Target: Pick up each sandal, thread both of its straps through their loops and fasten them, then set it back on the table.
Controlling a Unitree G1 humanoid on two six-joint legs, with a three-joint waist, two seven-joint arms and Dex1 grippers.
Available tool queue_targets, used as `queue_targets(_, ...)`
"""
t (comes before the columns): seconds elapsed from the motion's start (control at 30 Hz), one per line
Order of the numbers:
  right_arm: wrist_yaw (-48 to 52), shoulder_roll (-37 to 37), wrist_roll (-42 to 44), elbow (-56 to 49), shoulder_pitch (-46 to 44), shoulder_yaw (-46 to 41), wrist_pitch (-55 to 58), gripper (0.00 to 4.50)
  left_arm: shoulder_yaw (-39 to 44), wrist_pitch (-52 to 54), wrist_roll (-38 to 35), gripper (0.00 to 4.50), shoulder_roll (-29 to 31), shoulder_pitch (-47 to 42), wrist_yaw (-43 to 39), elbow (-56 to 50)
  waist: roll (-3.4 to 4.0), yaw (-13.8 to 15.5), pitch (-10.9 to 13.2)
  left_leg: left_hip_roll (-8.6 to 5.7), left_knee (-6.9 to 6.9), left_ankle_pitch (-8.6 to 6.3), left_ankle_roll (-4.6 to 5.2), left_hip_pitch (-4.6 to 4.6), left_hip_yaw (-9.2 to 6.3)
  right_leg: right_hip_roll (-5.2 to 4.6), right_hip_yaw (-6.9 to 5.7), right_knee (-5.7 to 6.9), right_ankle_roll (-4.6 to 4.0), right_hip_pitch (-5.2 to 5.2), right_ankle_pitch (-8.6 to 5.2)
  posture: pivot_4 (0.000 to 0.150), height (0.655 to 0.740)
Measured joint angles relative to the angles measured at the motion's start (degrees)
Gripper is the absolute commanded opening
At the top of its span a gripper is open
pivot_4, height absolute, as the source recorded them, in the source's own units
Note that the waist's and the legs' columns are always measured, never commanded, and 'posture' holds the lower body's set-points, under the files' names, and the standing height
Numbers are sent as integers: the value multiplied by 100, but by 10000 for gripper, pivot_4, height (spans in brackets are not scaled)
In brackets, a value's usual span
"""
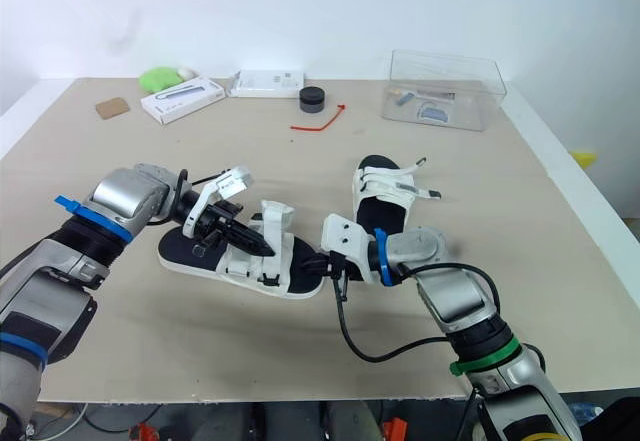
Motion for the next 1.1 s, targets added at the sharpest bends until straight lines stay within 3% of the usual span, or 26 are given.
queue_targets(0.53,-69,143,-208,700,-317,185,-781,0,-297,-1105,159,306,167,-55,1,-182,0,-19,0,19,10,9,-3,13,2,25,3,10,-2,4,9,1500,7400)
queue_targets(0.73,-70,144,-211,748,-329,189,-857,0,-232,-1055,255,306,96,-65,0,-182,0,-19,0,19,10,8,-3,12,5,25,3,10,0,3,10,1500,7400)
queue_targets(0.87,-69,143,-217,772,-332,189,-904,0,-1,-801,333,13010,-36,-33,60,-210,0,-19,0,19,11,8,-3,12,6,25,3,10,1,3,11,1500,7400)
queue_targets(0.97,-58,141,-217,795,-341,189,-937,0,232,-652,344,26743,-50,40,96,-320,0,-20,0,20,11,8,-3,11,5,25,3,10,1,3,11,1500,7400)
queue_targets(1.1,-31,141,-211,825,-372,190,-910,0,361,-422,244,26743,45,51,84,-610,0,-20,0,19,11,8,-3,11,7,24,5,10,2,2,11,1500,7400)
